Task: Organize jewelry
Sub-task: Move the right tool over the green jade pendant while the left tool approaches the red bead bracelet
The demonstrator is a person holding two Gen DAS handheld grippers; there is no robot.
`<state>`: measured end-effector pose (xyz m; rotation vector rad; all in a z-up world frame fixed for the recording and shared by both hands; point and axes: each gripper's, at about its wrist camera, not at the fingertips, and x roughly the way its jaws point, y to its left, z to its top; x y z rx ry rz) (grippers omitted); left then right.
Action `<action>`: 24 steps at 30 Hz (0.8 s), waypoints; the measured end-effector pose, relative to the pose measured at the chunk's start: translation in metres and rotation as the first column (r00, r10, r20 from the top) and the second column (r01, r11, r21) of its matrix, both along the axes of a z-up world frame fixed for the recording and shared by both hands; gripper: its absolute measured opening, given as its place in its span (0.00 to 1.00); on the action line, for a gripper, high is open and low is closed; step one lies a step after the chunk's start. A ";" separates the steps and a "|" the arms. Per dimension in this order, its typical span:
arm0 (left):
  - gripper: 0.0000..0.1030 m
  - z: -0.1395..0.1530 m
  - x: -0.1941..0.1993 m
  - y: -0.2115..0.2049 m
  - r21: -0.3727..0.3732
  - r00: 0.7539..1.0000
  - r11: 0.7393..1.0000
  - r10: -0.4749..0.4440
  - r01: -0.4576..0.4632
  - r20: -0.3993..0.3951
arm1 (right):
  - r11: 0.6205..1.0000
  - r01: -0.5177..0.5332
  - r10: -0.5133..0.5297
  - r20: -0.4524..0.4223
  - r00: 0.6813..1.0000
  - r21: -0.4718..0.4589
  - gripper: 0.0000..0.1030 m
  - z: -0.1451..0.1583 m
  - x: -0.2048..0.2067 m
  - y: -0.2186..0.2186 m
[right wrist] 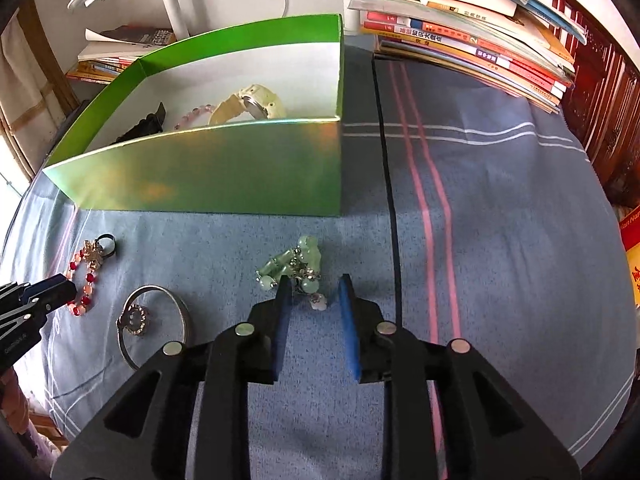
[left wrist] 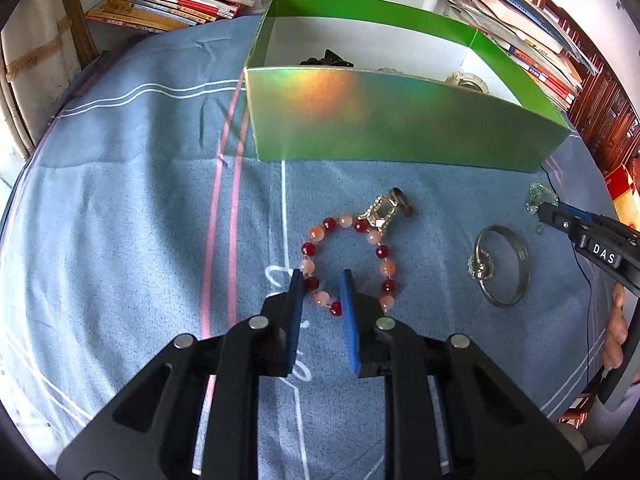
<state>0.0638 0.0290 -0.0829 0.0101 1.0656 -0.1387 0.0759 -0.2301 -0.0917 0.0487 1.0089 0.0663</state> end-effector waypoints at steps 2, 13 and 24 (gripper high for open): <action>0.20 0.000 0.000 -0.001 0.001 1.000 1.000 -0.001 0.001 0.001 | 1.000 0.001 -0.001 0.005 1.000 -0.001 0.24 0.000 0.002 0.000; 0.25 -0.001 0.003 -0.002 0.006 1.000 1.000 -0.009 0.009 0.004 | 1.000 0.012 -0.012 0.026 1.000 -0.003 0.24 0.000 0.009 0.002; 0.24 -0.001 0.005 -0.010 0.030 1.000 0.999 -0.014 0.014 0.004 | 1.000 0.000 0.001 0.031 1.000 -0.012 0.24 -0.001 0.005 0.006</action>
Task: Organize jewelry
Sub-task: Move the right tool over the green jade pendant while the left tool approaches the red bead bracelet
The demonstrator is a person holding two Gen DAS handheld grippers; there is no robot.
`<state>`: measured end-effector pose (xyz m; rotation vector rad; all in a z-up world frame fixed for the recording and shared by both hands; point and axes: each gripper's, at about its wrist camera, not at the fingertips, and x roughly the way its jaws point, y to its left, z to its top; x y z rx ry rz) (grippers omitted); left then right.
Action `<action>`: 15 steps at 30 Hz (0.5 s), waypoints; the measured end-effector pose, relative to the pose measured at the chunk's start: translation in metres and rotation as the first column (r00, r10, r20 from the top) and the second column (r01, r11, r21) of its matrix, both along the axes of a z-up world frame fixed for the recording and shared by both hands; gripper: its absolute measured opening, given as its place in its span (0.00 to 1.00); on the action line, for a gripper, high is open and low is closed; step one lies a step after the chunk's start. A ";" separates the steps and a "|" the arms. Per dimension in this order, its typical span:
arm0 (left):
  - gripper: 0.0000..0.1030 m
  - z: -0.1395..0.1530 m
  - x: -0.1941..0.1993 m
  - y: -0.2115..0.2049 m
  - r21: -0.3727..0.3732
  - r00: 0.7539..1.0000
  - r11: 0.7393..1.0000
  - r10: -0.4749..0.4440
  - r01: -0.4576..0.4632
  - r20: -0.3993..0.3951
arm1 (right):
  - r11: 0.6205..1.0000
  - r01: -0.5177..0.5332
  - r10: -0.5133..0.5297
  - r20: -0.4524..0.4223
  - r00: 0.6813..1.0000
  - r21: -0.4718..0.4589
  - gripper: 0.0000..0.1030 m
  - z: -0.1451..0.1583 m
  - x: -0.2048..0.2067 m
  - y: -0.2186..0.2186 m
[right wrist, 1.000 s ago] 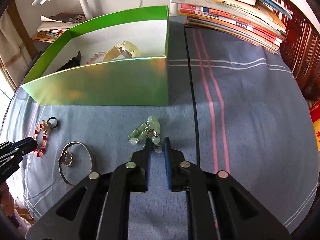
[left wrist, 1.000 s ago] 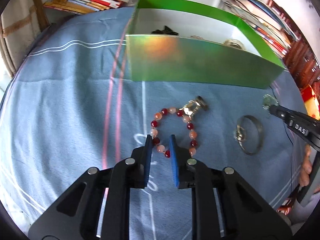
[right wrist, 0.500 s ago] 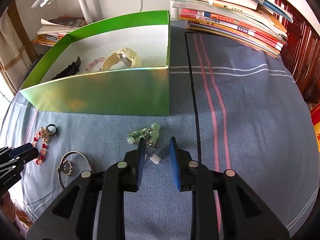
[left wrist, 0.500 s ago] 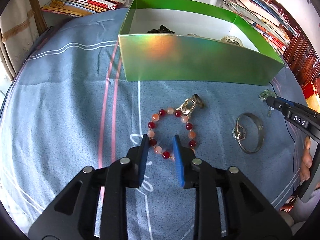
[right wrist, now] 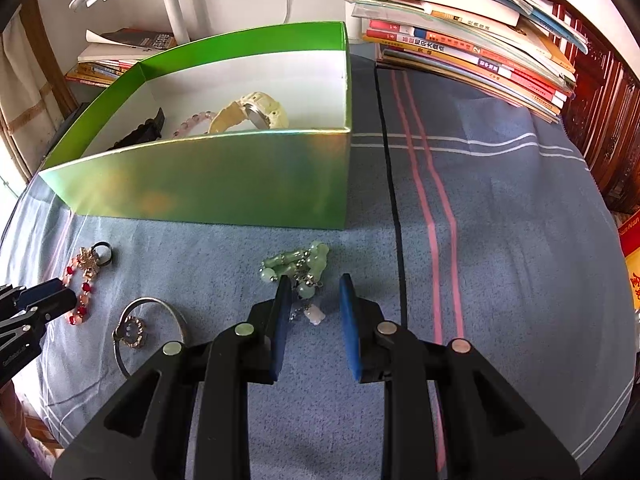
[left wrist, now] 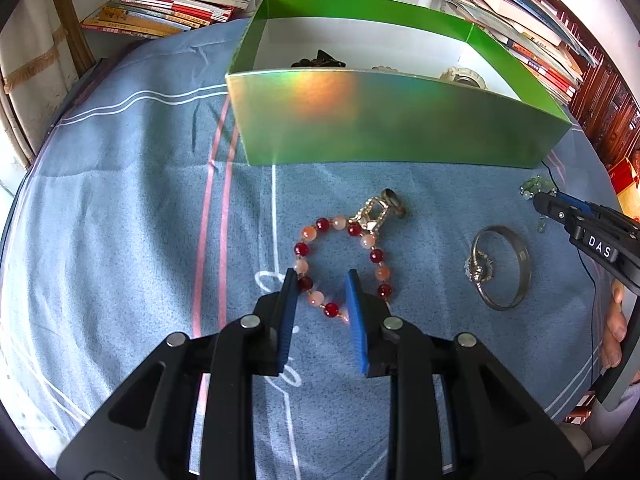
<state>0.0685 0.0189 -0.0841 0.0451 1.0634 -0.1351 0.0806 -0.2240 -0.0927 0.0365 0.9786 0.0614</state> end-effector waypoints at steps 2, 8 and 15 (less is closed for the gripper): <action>0.24 0.000 0.001 -0.002 0.003 1.000 1.000 -0.001 0.001 0.004 | 1.000 0.000 0.000 0.001 1.000 0.006 0.24 0.000 0.000 -0.001; 0.25 -0.001 0.002 -0.004 0.029 1.000 1.000 -0.003 0.002 0.026 | 1.000 0.001 -0.001 0.011 1.000 0.003 0.27 0.000 0.002 -0.001; 0.26 0.000 0.003 -0.004 0.031 1.000 1.000 -0.003 0.002 0.027 | 1.000 -0.017 0.017 0.022 1.000 -0.013 0.29 0.000 0.002 0.004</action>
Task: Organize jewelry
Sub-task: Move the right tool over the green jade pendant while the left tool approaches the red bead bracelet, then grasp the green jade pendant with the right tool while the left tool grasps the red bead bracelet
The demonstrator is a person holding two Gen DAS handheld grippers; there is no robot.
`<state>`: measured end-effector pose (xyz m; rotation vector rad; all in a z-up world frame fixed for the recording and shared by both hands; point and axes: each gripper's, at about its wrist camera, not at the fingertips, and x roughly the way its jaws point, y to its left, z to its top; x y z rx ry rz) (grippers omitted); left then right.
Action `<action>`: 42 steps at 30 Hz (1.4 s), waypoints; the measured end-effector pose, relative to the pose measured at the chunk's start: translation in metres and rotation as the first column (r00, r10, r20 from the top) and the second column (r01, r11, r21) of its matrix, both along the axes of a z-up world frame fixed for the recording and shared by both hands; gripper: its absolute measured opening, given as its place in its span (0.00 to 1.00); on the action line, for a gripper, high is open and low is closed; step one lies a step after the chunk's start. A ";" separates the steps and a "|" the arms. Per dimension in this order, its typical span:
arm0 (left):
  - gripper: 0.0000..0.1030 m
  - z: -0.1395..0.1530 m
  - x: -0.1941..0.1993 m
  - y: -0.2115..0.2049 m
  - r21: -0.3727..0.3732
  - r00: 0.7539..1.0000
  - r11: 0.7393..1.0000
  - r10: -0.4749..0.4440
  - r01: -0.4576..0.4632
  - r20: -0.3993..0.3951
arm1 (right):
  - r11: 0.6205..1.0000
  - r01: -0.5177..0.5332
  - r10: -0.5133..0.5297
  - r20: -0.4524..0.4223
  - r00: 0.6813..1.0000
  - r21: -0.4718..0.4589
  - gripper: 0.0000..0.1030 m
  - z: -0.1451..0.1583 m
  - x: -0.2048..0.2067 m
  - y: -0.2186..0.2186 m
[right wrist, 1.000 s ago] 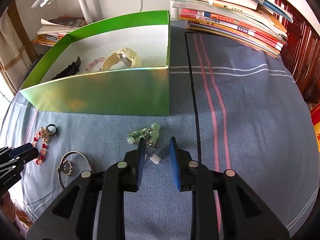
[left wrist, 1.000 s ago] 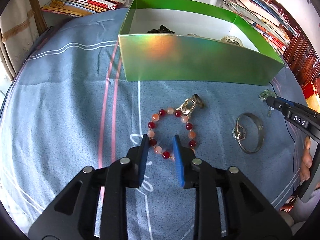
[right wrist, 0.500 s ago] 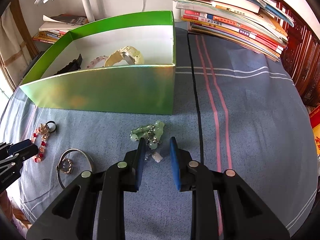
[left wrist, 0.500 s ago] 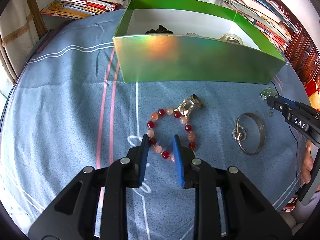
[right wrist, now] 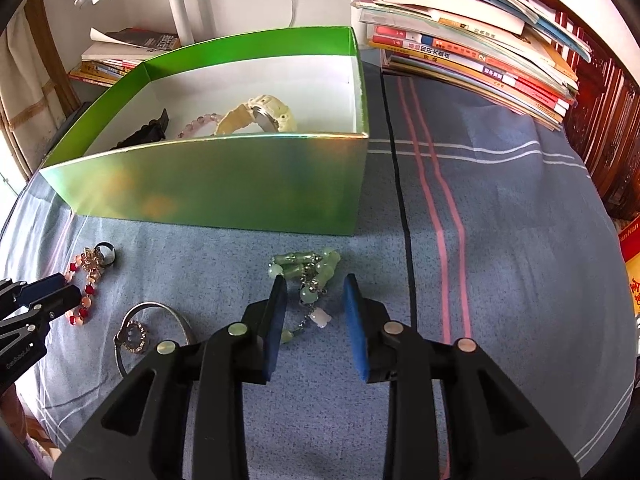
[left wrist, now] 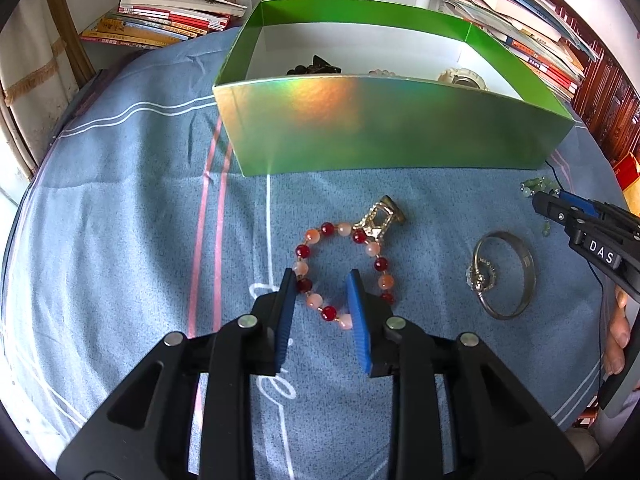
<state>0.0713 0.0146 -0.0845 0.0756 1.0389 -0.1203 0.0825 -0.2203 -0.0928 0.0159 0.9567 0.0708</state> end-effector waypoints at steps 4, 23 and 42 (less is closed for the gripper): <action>0.26 0.000 -0.001 -0.001 0.007 1.000 1.000 0.000 0.000 0.004 | 1.000 -0.026 0.026 -0.006 1.000 0.002 0.14 0.000 -0.003 0.003; 0.30 0.000 -0.007 0.012 -0.003 1.000 1.000 0.024 -0.024 -0.012 | 0.998 -0.061 0.061 -0.042 0.997 -0.003 0.29 0.002 -0.040 -0.015; 0.42 -0.002 -0.009 0.005 0.002 1.000 1.000 0.010 -0.010 0.008 | 0.999 -0.026 0.025 0.020 0.999 0.031 0.25 -0.001 0.006 0.001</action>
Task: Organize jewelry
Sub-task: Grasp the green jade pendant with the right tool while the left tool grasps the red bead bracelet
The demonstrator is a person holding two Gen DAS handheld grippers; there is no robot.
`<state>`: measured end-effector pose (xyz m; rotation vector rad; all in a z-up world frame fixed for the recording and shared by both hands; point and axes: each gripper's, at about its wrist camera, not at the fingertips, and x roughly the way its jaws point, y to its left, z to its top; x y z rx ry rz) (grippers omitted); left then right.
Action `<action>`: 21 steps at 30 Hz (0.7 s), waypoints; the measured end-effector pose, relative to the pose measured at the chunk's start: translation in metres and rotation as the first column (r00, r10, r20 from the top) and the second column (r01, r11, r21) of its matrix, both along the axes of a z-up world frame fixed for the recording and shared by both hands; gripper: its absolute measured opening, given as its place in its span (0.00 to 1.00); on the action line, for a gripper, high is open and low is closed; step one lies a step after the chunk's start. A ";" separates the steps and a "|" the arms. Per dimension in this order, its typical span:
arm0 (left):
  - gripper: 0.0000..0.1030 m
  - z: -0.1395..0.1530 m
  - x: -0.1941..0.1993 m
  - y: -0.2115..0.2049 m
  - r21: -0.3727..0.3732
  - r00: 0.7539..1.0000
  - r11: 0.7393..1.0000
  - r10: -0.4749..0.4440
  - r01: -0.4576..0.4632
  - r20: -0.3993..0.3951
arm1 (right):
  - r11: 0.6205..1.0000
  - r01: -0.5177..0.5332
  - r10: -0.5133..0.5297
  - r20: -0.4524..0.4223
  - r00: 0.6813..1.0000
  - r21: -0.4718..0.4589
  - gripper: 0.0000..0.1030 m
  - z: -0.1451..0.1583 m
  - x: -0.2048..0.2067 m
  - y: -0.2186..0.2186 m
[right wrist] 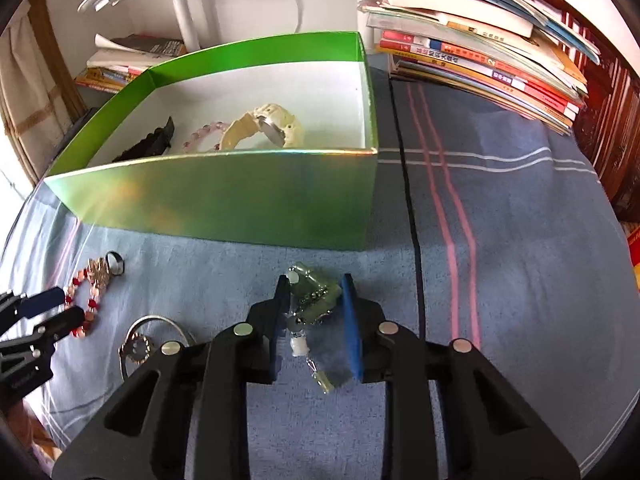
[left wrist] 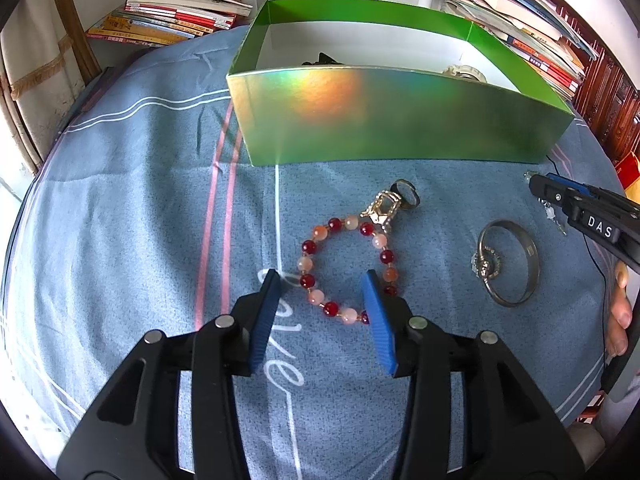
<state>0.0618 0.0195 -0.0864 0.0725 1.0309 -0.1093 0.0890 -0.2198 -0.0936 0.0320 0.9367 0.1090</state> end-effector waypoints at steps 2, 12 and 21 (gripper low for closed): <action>0.42 0.000 0.000 0.000 -0.001 1.000 1.000 -0.003 0.003 0.002 | 1.000 -0.011 0.011 -0.001 1.000 -0.006 0.22 0.000 -0.003 0.000; 0.41 0.000 -0.004 0.003 -0.023 1.000 1.000 -0.004 0.004 -0.003 | 0.999 -0.022 0.021 -0.026 0.999 -0.034 0.25 0.000 -0.018 -0.001; 0.38 0.001 -0.004 -0.004 0.001 1.000 1.000 0.001 -0.001 -0.009 | 1.000 -0.018 0.018 -0.029 0.999 -0.015 0.25 0.000 -0.022 -0.004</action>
